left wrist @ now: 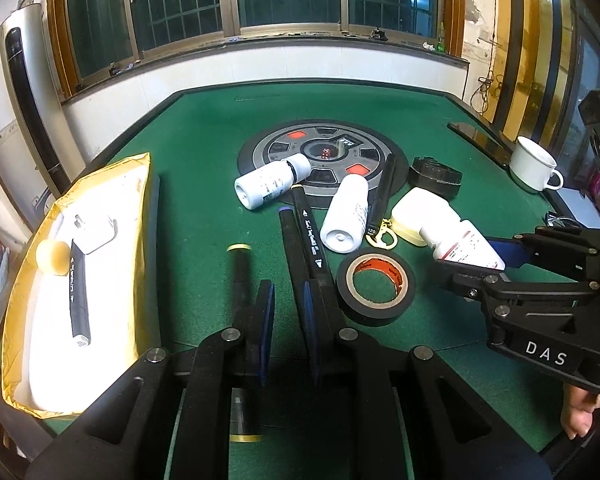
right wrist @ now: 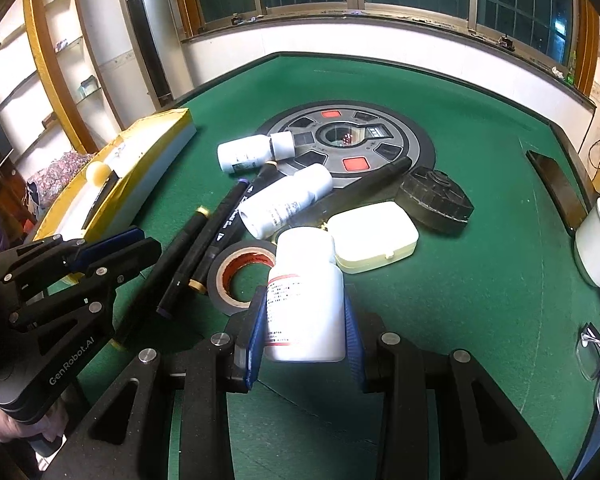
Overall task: Organize rigid objects
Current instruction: 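Lift the markers with left tool while right grasps the red-labelled white pill bottle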
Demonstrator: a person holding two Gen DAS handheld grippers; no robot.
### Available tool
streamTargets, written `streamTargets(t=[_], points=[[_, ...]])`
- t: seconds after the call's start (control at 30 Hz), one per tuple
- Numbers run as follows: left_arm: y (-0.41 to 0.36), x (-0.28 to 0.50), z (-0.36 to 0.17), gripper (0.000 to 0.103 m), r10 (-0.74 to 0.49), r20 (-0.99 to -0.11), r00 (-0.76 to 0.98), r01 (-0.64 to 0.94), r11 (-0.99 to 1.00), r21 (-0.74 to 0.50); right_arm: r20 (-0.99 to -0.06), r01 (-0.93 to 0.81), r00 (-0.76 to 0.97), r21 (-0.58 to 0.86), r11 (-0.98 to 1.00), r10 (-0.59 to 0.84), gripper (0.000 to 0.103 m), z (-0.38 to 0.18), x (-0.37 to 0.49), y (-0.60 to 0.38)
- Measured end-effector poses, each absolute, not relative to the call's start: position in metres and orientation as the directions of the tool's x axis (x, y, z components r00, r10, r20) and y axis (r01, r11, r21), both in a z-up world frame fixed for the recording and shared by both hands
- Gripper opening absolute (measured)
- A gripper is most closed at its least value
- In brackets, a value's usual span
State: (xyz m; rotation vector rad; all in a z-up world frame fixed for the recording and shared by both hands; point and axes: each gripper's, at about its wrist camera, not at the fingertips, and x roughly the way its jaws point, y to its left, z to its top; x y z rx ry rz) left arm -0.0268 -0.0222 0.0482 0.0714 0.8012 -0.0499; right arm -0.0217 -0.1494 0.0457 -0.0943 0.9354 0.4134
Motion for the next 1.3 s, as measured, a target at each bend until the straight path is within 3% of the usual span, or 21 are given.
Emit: streamTargets(t=[0.37, 0.47, 0.53, 0.93, 1.13, 1.3], points=[[-0.005, -0.027, 0.037, 0.013, -0.036, -0.761, 0.647, 0.053, 0.999, -0.002, -0.792, -0.374, 0.530, 0.101, 0.922, 0.302, 0.031, 0.047, -0.019, -0.150], [-0.003, -0.029, 0.036, 0.012, -0.055, -0.758, 0.649, 0.056, 0.998, -0.025, -0.789, -0.378, 0.531, 0.105, 0.920, 0.308, 0.031, 0.048, -0.021, -0.150], [-0.003, -0.030, 0.039, 0.005, -0.070, -0.752, 0.655, 0.061, 0.997, -0.040, -0.786, -0.379, 0.534, 0.106, 0.919, 0.311, 0.031, 0.050, -0.021, -0.151], [0.009, -0.037, 0.056, 0.005, -0.094, -0.722, 0.685, 0.057, 0.996, -0.075, -0.780, -0.375, 0.540, 0.113, 0.920, 0.316, 0.031, 0.051, -0.022, -0.152], [0.020, -0.022, 0.044, 0.005, -0.154, -0.798, 0.582, 0.030, 0.985, -0.168, -0.779, -0.381, 0.539, 0.113, 0.918, 0.320, 0.031, 0.051, -0.023, -0.151], [0.026, -0.016, 0.036, 0.005, -0.073, -0.823, 0.564, -0.033, 0.993, -0.111, -0.777, -0.387, 0.539, 0.114, 0.915, 0.325, 0.032, 0.052, -0.025, -0.151]])
